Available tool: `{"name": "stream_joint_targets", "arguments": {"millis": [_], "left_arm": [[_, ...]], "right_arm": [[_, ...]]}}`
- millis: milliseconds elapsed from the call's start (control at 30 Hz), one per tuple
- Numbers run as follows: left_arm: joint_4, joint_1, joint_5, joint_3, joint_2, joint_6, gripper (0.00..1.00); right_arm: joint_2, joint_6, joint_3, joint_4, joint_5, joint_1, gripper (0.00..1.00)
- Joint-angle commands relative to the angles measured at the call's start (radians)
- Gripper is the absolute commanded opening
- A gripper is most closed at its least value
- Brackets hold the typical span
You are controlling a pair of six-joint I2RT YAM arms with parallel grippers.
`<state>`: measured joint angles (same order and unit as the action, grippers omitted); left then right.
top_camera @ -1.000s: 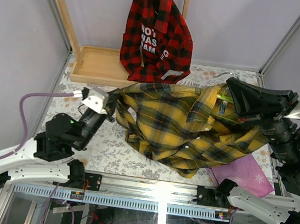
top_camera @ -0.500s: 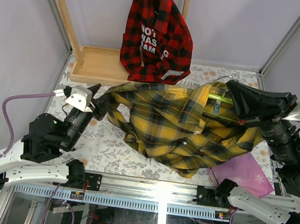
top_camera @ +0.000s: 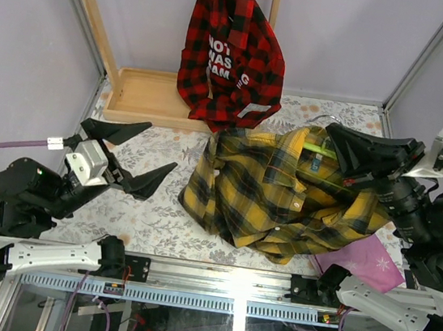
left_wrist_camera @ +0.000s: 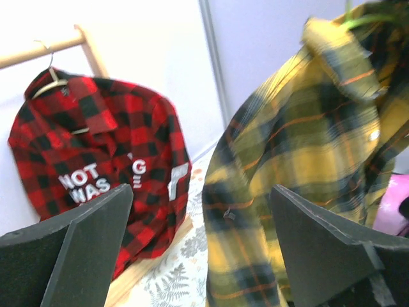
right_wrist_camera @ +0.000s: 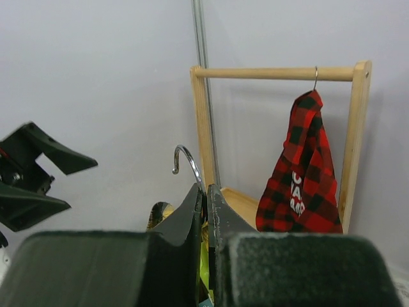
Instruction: Place the shirt on the hanger
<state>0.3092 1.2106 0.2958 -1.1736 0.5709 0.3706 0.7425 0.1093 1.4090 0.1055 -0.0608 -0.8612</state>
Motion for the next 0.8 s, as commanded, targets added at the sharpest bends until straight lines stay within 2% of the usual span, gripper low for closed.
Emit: {"name": "stream_joint_targets", "arguments": {"millis": [0,300,533,767], "left_arm": [[0.042,-0.001,-0.133,-0.109,0.123,0.004,0.87],[0.124,0.000,-0.301,-0.293,0.376,0.032,0.84],[0.169,0.000,-0.452,-0.314,0.455,0.004,0.80],[0.229,-0.001,-0.478,-0.344,0.494,0.028,0.72]], "right_arm": [[0.016,0.013,-0.004,-0.071,0.086,0.002,0.00],[0.041,-0.001,-0.017,-0.061,0.315,0.001,0.00],[0.044,-0.022,-0.015,-0.051,0.403,0.002,0.00],[0.041,-0.032,-0.013,-0.031,0.491,0.001,0.00]]}}
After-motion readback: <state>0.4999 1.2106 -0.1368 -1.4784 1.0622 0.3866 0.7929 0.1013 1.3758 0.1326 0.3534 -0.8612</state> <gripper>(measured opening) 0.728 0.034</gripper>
